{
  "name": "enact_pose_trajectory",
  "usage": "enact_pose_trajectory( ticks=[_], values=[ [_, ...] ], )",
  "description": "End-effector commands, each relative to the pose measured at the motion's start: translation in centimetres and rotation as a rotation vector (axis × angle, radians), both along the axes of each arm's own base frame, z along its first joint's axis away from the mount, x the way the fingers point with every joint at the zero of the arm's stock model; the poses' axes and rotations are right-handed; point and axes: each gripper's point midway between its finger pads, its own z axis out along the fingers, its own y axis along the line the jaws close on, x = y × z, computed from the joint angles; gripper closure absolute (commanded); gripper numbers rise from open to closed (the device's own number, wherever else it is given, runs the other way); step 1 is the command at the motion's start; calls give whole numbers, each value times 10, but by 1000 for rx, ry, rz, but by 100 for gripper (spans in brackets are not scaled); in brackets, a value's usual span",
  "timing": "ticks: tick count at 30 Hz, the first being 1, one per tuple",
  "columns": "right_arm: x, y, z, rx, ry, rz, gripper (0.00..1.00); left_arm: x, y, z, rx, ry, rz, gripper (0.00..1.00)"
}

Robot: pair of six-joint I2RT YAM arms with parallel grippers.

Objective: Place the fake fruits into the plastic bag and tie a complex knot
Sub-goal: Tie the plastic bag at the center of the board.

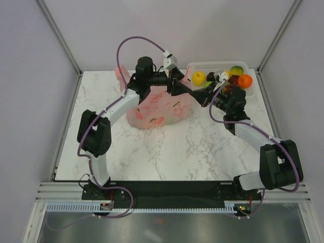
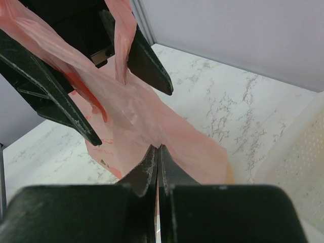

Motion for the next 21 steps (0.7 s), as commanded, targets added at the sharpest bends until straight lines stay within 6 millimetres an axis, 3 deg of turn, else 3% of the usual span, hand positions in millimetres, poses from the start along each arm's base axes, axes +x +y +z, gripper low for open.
enact_pose_trajectory(
  ticks=[1, 13, 16, 17, 19, 20, 21],
  values=[
    [-3, 7, 28, -2, -104, 44, 100, 0, -6, 34, -64, -74, -2, 36],
    [-4, 7, 31, -15, -109, 47, 100, -2, -7, 58, -107, -75, -8, 41],
    [-3, 7, 32, -21, -107, 47, 100, -2, -6, 64, -115, -79, -2, 56],
    [-3, 7, 31, -24, -104, 43, 100, -1, -7, 64, -113, -73, 0, 68],
    [-3, 7, 32, -25, -105, 43, 100, 3, -7, 70, -118, -62, 17, 83],
    [-2, 7, 32, -26, -105, 40, 100, 3, -7, 68, -108, -48, 19, 98],
    [-2, 6, 31, -24, -98, 36, 96, 4, -7, 70, -106, -49, 24, 98]
  ],
)
